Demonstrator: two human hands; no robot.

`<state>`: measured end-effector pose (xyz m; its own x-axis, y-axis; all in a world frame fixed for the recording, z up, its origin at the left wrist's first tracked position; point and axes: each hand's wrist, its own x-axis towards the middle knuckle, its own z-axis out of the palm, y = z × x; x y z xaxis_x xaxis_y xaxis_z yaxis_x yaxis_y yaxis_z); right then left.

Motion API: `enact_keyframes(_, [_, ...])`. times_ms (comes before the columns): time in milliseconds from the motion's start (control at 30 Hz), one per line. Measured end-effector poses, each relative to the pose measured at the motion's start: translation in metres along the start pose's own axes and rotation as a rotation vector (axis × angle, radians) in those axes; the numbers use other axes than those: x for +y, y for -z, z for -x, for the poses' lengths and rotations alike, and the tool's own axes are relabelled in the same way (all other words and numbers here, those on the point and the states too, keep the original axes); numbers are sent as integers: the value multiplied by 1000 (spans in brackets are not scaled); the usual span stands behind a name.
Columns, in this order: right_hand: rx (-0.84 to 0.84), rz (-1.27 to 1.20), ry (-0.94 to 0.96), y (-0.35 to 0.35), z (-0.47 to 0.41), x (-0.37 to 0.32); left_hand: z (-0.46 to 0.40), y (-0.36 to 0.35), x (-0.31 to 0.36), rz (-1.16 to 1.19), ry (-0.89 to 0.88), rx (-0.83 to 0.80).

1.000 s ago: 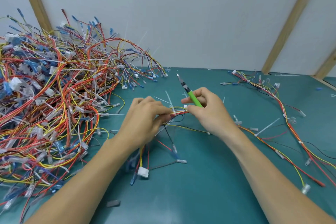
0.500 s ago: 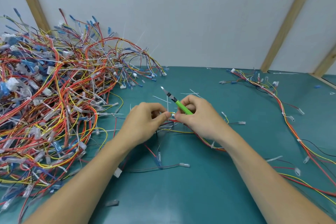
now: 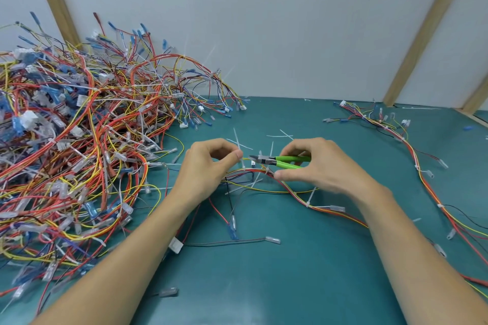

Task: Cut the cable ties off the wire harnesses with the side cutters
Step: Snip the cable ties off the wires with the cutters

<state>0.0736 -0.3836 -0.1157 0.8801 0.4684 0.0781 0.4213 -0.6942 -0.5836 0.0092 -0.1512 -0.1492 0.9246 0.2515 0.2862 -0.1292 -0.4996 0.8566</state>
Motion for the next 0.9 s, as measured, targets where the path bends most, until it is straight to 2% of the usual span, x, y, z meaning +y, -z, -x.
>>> enact_keyframes(100, [-18,37,16,-3,-1,0,1,0,2,10,-25,14])
enact_keyframes(567, [93,127,123,-11,-4,-2,5,-2,6,-92,-186,64])
enact_keyframes(900, [74,136,96,-11,-6,0,6,-4,6,-163,-228,93])
